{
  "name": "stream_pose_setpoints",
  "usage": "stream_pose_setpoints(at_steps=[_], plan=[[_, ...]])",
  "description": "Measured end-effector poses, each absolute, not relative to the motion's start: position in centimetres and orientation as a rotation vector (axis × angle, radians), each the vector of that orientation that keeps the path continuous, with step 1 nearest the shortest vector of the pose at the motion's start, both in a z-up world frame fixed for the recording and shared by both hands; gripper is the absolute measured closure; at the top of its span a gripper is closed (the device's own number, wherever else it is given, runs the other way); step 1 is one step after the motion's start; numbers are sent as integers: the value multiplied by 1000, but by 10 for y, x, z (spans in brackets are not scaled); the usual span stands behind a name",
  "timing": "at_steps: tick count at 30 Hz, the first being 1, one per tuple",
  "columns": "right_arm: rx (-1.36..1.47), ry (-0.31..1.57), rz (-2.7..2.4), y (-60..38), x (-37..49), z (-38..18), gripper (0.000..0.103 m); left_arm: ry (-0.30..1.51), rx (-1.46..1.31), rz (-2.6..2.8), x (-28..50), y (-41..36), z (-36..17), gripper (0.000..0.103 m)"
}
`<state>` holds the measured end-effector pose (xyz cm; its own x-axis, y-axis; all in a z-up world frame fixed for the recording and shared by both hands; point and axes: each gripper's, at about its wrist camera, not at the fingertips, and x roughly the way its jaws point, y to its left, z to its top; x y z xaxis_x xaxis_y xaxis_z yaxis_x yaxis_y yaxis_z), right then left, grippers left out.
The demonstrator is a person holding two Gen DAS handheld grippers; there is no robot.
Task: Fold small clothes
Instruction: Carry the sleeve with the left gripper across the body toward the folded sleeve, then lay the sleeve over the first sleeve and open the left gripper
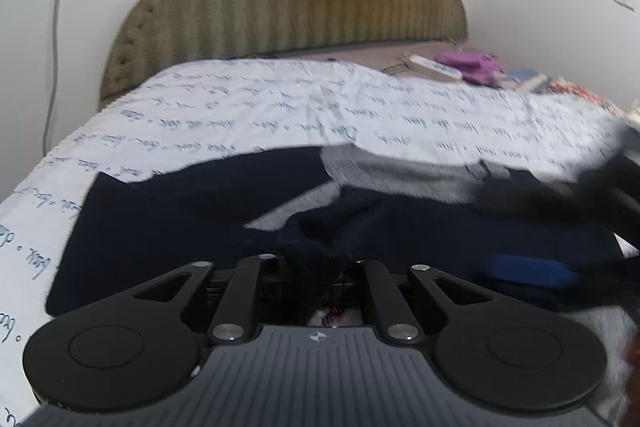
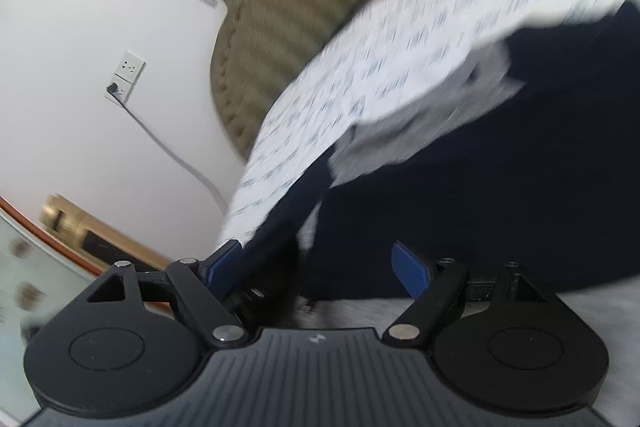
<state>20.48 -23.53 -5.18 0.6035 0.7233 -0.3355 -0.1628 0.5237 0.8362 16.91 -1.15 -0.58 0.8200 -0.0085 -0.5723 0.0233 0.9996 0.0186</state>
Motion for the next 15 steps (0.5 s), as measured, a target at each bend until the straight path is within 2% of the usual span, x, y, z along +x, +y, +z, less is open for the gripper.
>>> stream_pose_setpoints(at_steps=[3,5,6,8,11,15], plan=[[931,818,643,-217,230,-69,20,618,84,-35,168,-17,-9,74],[940,819,659,-209,237,-71,20,639,126,-55,165,-21,-13,51],[934,818,658,-204,237,-71,20,655,142,-72,163,-21,-14,44],[941,816,660,-201,237,-70,20,655,150,-106,152,-19,-13,26],[933,825,670,-195,237,-68,20,630,182,-138,130,-13,-10,12],[856,836,681,-180,241,-62,24,594,188,-108,106,1,-9,7]])
